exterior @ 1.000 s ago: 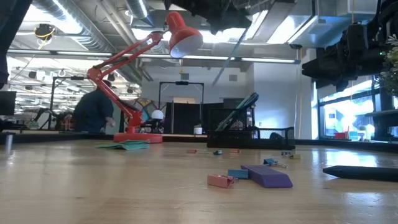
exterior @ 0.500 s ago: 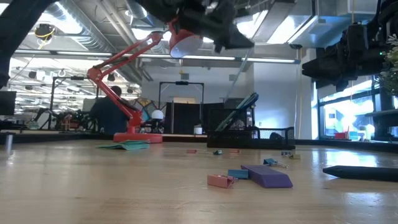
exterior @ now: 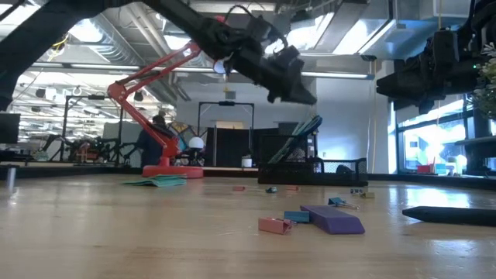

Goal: Pick and place office supplies into organizer
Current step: Put the blue pencil into the black desk organizer, then put the black pen into the black desk organizer

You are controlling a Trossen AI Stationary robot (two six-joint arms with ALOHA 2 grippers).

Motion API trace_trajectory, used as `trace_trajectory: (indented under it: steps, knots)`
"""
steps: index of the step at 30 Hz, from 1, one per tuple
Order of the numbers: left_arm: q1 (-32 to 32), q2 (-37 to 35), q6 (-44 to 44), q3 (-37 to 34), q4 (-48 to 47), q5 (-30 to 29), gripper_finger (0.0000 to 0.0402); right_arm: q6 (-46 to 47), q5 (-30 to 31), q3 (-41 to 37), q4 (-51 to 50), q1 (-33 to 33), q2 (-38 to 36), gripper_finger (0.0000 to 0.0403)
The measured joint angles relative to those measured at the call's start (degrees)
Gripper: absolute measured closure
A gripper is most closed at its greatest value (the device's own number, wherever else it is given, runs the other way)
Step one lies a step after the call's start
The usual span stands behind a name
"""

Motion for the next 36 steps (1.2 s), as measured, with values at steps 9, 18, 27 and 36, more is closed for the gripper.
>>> trace_trajectory:
  steps: [9, 18, 27, 36]
  knots:
    - [-0.39, 1.78, -2.16, 0.06, -3.61, -0.24, 0.0388, -0.08, 0.00, -0.02, 0.00, 0.02, 0.00, 0.0276]
    - [-0.86, 1.63, -2.69, 0.07, -4.09, -0.20, 0.0355, 0.04, 0.00, -0.01, 0.00, 0.01, -0.01, 0.0276]
    - [-1.14, 0.69, -2.54, -0.01, -5.15, 0.07, 0.0307, 0.08, 0.00, 0.00, -0.01, 0.02, -0.01, 0.0276]
    - [-1.93, -5.39, -2.46, -0.02, -13.28, 0.14, 0.0286, 0.09, -0.02, -0.01, -0.01, 0.02, -0.01, 0.0276]
